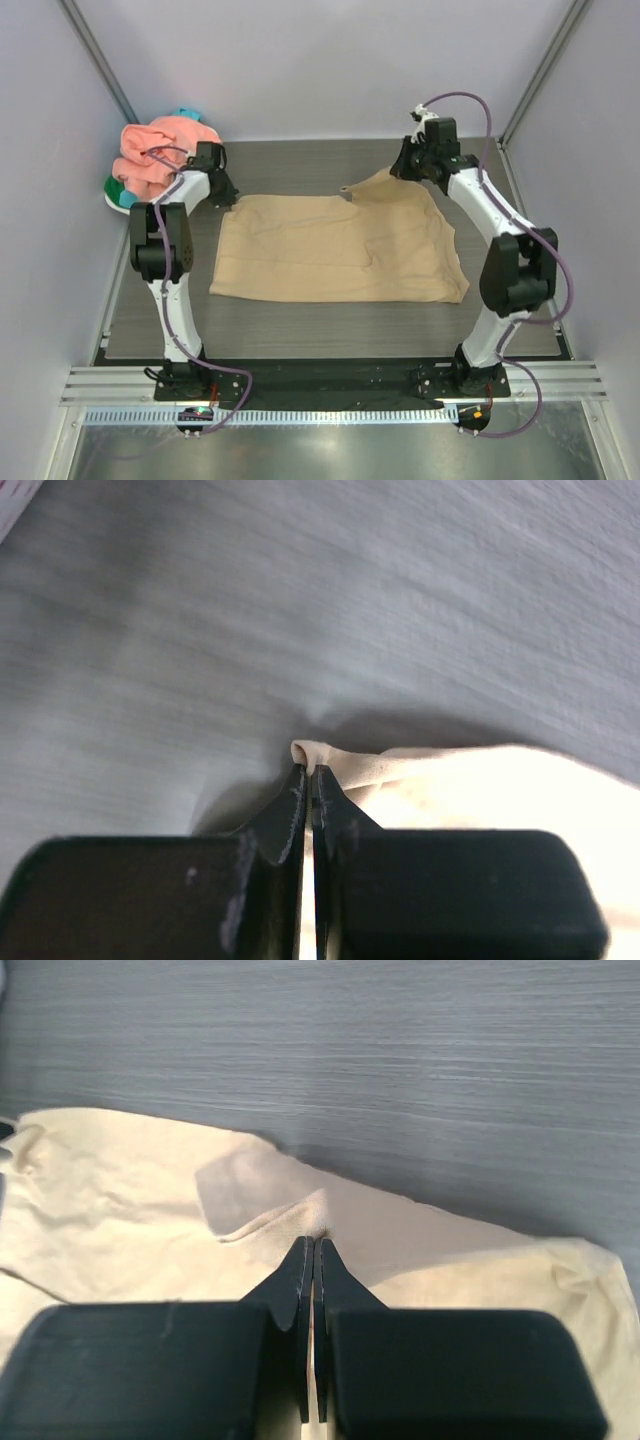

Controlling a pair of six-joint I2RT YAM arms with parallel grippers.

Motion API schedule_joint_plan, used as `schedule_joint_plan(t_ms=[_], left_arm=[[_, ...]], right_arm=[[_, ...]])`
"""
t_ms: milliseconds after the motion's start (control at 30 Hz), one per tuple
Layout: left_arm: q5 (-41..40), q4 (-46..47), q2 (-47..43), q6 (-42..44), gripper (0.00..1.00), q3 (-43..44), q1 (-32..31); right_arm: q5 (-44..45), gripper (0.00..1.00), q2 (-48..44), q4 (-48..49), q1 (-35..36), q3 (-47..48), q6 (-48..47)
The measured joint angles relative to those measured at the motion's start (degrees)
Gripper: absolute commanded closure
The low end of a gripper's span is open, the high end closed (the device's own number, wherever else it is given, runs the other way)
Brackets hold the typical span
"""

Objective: Fold and stack the t-shirts

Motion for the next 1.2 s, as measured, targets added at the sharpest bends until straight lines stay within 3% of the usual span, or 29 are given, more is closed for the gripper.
schedule_joint_plan(t_ms=[200, 433, 733, 1200], left_arm=[[0.3, 1.6, -8.3, 0.1, 1.0, -9.0, -0.1], [0.6, 3.7, -12.8, 0.0, 1.0, -14.8, 0.0], [-1.0, 4.0, -14.3, 1.4, 1.0, -17.2, 0.1], [-5.6, 3.3, -18.9, 3.2, 1.0, -17.5, 0.1]], right_arm=[[2.4, 0.99, -18.7, 4.2, 0.1, -18.9, 3.7], [6.4, 0.99, -32.7, 4.9, 0.1, -35.8, 7.4], [11.3, 0.99, -45.3, 1.6, 0.1, -39.3, 9.7], [19.7, 0.99, -50.8, -5.7, 0.1, -44.8, 13.8]])
